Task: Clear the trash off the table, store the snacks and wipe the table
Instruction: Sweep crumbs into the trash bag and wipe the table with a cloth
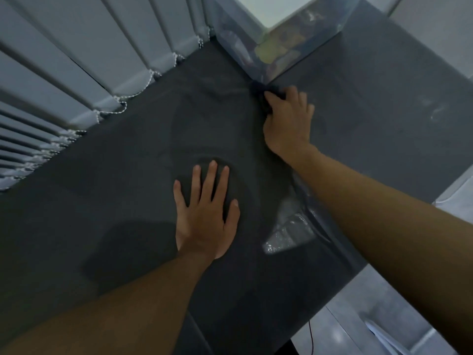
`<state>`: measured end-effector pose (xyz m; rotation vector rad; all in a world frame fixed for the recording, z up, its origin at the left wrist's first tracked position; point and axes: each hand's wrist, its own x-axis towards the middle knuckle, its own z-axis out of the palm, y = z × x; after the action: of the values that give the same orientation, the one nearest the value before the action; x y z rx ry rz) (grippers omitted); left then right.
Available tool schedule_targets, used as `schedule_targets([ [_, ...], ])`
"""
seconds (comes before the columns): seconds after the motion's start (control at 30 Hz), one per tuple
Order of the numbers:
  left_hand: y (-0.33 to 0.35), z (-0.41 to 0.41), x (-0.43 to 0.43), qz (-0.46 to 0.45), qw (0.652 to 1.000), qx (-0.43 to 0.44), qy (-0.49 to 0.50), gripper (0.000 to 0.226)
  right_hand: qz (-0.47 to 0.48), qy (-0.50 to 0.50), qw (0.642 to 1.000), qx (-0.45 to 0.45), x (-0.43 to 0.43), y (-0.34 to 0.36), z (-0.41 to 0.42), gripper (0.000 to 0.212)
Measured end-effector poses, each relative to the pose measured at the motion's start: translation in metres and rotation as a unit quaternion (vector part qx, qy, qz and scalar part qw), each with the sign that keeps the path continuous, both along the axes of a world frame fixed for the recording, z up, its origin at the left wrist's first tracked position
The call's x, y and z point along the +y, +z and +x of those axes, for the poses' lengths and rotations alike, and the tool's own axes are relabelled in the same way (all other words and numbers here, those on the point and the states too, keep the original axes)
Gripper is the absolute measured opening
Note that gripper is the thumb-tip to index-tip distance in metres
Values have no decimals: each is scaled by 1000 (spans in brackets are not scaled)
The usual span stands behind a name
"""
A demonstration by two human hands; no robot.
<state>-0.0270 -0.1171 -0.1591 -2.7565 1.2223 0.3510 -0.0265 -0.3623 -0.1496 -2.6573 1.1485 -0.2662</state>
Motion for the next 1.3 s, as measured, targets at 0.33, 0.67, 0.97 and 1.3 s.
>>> schedule_targets([
  [0.33, 3, 1, -1, -5, 1000, 14, 0, 67, 1, 10, 1000, 3, 15, -2, 33, 46],
  [0.67, 7, 2, -1, -1, 1000, 27, 1, 68, -47, 173, 984, 1, 23, -7, 71, 46],
  [0.97, 8, 3, 0, -9, 999, 44, -1, 68, -17, 148, 989, -8, 15, -2, 104, 43],
  [1.3, 4, 3, 0, -5, 999, 35, 1, 69, -19, 132, 989, -71, 13, -13, 49, 37],
])
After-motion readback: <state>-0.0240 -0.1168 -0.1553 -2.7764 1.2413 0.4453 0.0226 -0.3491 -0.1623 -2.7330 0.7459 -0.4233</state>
